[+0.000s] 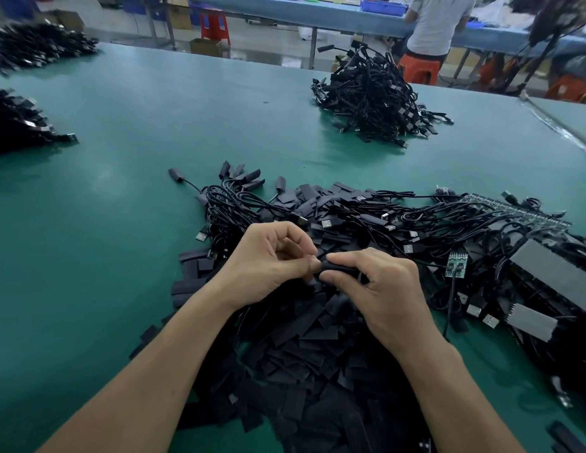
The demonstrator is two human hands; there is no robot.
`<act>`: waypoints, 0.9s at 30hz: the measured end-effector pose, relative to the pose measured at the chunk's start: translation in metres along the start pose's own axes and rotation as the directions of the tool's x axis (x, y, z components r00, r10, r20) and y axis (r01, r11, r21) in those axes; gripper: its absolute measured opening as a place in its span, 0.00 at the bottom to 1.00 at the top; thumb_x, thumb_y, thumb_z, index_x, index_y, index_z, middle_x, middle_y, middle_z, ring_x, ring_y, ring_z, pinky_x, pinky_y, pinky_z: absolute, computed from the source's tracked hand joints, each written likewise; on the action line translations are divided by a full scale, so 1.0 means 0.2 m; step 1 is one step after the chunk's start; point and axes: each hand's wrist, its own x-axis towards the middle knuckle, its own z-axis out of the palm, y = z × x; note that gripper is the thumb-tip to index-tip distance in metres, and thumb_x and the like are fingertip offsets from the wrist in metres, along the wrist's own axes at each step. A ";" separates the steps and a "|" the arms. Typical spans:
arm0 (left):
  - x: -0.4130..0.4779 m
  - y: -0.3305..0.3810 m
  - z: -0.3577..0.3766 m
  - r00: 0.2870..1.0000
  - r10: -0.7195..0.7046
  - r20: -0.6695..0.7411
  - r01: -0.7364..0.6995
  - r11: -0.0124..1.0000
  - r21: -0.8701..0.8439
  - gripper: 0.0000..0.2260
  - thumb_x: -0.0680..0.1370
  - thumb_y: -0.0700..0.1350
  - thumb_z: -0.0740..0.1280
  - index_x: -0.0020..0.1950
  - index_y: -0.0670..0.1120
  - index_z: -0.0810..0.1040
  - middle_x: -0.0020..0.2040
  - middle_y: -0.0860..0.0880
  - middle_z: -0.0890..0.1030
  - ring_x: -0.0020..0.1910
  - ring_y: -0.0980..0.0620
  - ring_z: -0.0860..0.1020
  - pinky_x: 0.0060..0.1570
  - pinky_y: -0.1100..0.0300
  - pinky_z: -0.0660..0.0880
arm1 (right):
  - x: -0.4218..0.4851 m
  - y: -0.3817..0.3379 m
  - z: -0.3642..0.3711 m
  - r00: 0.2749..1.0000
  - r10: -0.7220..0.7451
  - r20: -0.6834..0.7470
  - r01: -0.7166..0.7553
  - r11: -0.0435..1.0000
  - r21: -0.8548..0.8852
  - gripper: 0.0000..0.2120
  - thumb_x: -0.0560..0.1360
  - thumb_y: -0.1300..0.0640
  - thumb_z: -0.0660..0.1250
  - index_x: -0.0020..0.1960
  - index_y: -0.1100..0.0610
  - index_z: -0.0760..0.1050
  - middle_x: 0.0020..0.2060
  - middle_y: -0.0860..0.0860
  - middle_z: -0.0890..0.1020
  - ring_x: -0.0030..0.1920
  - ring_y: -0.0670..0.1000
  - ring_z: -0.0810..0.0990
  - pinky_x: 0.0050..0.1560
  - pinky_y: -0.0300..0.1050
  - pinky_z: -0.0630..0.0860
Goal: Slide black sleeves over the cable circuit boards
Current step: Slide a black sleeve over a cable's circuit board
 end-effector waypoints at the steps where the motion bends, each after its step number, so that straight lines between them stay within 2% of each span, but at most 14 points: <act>1: 0.00 0.00 0.00 1.000 0.003 0.006 -0.003 1.000 -0.001 0.09 0.72 0.30 0.74 0.42 0.42 0.79 0.39 0.32 0.82 0.33 0.48 0.82 0.40 0.60 0.80 | 0.00 0.00 0.00 1.000 -0.002 -0.001 0.002 1.000 0.003 0.11 0.71 0.56 0.77 0.52 0.56 0.85 0.42 0.48 0.85 0.44 0.46 0.83 0.45 0.44 0.79; 6: -0.01 0.01 0.00 1.000 -0.005 0.009 0.006 1.000 -0.022 0.08 0.73 0.29 0.73 0.43 0.41 0.79 0.37 0.34 0.83 0.33 0.48 0.82 0.39 0.61 0.80 | 0.00 -0.01 0.01 1.000 0.016 0.004 -0.016 1.000 0.011 0.14 0.70 0.56 0.78 0.55 0.56 0.84 0.44 0.48 0.85 0.45 0.46 0.83 0.47 0.43 0.79; 8: -0.01 0.01 0.00 1.000 -0.015 -0.012 0.014 0.998 -0.058 0.08 0.73 0.29 0.73 0.43 0.41 0.79 0.35 0.39 0.83 0.33 0.48 0.83 0.37 0.63 0.79 | 0.00 -0.02 0.01 0.998 0.061 -0.027 -0.060 0.998 0.020 0.17 0.70 0.55 0.78 0.58 0.53 0.83 0.45 0.45 0.85 0.46 0.43 0.83 0.49 0.36 0.78; 10: -0.01 0.00 0.00 0.998 -0.038 -0.042 0.033 0.995 -0.099 0.08 0.73 0.30 0.73 0.43 0.42 0.79 0.35 0.43 0.84 0.32 0.49 0.84 0.36 0.65 0.78 | 0.00 -0.03 0.01 0.984 0.139 -0.113 -0.135 0.990 0.038 0.20 0.69 0.53 0.78 0.60 0.50 0.81 0.43 0.38 0.82 0.43 0.40 0.82 0.46 0.29 0.75; 14: 0.00 -0.01 0.00 0.993 -0.067 -0.098 0.059 0.995 -0.087 0.09 0.73 0.32 0.74 0.43 0.45 0.80 0.36 0.44 0.85 0.35 0.49 0.85 0.32 0.66 0.76 | 0.00 -0.01 0.01 0.935 0.259 -0.242 -0.241 0.965 0.103 0.13 0.69 0.54 0.79 0.53 0.52 0.84 0.39 0.36 0.81 0.42 0.35 0.81 0.45 0.26 0.74; 17: 0.01 -0.01 0.01 0.991 -0.075 -0.111 0.064 0.993 -0.101 0.10 0.73 0.32 0.74 0.43 0.46 0.80 0.37 0.44 0.86 0.36 0.48 0.86 0.32 0.66 0.75 | 0.00 -0.01 0.02 0.932 0.286 -0.221 -0.262 0.956 0.133 0.13 0.70 0.56 0.78 0.54 0.54 0.85 0.41 0.36 0.82 0.42 0.35 0.82 0.45 0.25 0.74; 21: 0.01 -0.02 0.01 0.990 -0.068 -0.125 0.055 0.993 -0.107 0.10 0.74 0.32 0.74 0.42 0.47 0.79 0.37 0.44 0.86 0.37 0.47 0.86 0.33 0.66 0.76 | 0.00 -0.01 0.04 0.947 0.282 -0.154 -0.257 0.952 0.166 0.19 0.71 0.59 0.77 0.61 0.56 0.81 0.42 0.40 0.84 0.42 0.36 0.82 0.45 0.25 0.74; 27: 0.02 -0.04 0.02 0.991 -0.045 -0.124 0.039 0.998 -0.049 0.10 0.74 0.31 0.73 0.42 0.45 0.78 0.34 0.46 0.84 0.35 0.48 0.85 0.33 0.66 0.76 | 0.00 0.01 0.04 0.942 0.322 -0.094 -0.291 0.925 0.245 0.19 0.70 0.59 0.78 0.61 0.54 0.82 0.40 0.37 0.84 0.42 0.38 0.83 0.45 0.27 0.76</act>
